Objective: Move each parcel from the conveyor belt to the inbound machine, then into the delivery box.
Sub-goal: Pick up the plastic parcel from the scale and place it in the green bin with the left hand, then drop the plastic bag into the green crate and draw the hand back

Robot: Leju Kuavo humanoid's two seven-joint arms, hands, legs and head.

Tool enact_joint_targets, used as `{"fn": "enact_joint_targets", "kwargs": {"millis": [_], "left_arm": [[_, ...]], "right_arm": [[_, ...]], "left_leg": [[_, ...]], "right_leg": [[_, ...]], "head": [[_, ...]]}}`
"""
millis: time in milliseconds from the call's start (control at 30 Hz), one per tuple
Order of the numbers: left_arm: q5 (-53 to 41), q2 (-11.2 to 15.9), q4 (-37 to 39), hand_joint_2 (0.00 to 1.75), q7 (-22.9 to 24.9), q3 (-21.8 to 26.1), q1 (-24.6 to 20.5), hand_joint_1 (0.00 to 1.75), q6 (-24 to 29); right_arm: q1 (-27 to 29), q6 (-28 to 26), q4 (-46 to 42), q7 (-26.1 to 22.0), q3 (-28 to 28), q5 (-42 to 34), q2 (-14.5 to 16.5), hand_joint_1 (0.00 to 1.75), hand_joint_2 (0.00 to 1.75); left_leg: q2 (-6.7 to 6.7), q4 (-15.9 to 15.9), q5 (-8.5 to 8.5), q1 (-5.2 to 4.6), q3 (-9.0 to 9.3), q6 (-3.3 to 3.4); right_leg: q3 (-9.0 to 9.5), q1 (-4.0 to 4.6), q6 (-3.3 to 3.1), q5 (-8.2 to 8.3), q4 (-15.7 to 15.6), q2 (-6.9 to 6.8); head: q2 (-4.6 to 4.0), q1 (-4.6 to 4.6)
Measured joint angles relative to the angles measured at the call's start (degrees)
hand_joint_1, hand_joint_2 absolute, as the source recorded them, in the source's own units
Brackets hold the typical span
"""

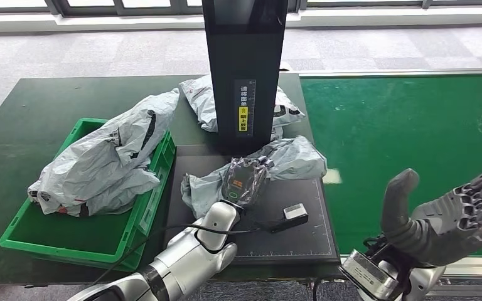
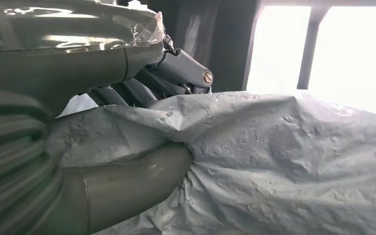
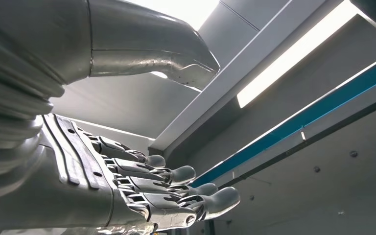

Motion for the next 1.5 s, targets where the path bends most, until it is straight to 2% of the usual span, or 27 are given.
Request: {"fn": "enact_joint_targets", "kwargs": {"millis": [100,233,400,567,800,1000,1167,1400,1500], "left_arm": [[-5.71,-0.46,-11.84,1.75,-7.89,8.3,4.26,1.75,0.25],[-6.52,-0.84,-23.73,1.75,-12.04,16.09,8.23,1.75,0.29],[-3.43,-0.42,-40.2,1.75,-17.52,22.06,11.84,1.75,0.29],[2.18,0.35,-54.86,1.75,-20.8,27.36,14.47,1.75,0.29],[7.69,1.04,-65.68,1.75,-23.72,34.23,16.73,1.75,0.29],[15.03,1.3,-70.17,1.75,-28.43,42.49,17.96,1.75,0.29],[16.47,1.31,-70.23,1.75,-31.14,49.45,17.57,1.75,0.27],[3.53,0.55,-57.83,1.75,-25.04,54.4,14.36,1.75,0.04],[-3.29,0.64,-49.5,1.75,-19.82,54.77,12.1,1.75,0.08]], "right_arm": [[0.0,0.0,-0.04,0.0,-0.01,0.01,0.0,0.0,1.75],[0.02,-0.01,-0.14,0.0,-0.01,-0.07,0.0,0.0,1.75],[0.14,-0.02,-0.75,0.0,-0.14,-0.44,-0.01,0.0,1.75],[0.33,-0.02,-1.13,0.0,-0.89,-0.91,-0.02,0.0,1.75],[0.52,-0.02,-1.13,0.01,-2.06,-1.87,0.0,0.0,1.75],[0.69,-0.02,-1.13,0.01,-3.05,-2.32,0.0,0.0,1.75],[0.69,-0.02,-1.13,0.01,-3.08,-2.57,0.02,0.0,1.75],[0.7,-0.01,-1.13,0.01,-3.08,-2.61,0.07,0.0,1.75],[0.72,-0.02,-1.13,0.01,-3.08,-2.58,0.07,0.0,1.75]], "left_leg": [[0.1,0.0,-0.05,0.0,0.0,0.03],[0.13,0.0,-0.07,0.0,0.0,0.02],[0.13,-0.01,-0.04,0.02,0.0,0.01],[0.11,-0.02,-0.05,0.03,-0.01,0.0],[0.1,-0.02,-0.05,0.03,0.01,0.0],[0.11,-0.02,-0.04,0.03,0.04,0.01],[0.13,-0.01,-0.04,0.03,0.07,0.0],[0.11,-0.01,-0.02,0.02,0.09,0.03],[0.04,0.0,-0.01,0.0,0.12,0.05]], "right_leg": [[-0.05,-0.02,0.01,-0.01,0.0,0.09],[-0.06,0.01,0.01,-0.02,0.0,0.09],[-0.05,0.05,0.01,-0.02,0.02,0.08],[-0.05,0.05,-0.01,-0.04,0.02,0.08],[-0.02,0.02,-0.01,-0.05,0.01,0.07],[-0.01,0.04,-0.02,-0.05,0.01,0.06],[-0.04,0.04,-0.02,-0.05,0.01,0.08],[-0.01,-0.01,0.01,-0.02,0.0,0.06],[0.05,-0.05,0.02,-0.02,-0.02,0.0]], "head": [[0.0,0.0],[0.0,-0.01],[0.0,-0.02],[0.0,-0.02],[0.0,-0.01],[0.0,-0.02],[0.0,-0.02],[0.0,-0.01],[0.0,0.0]]}}
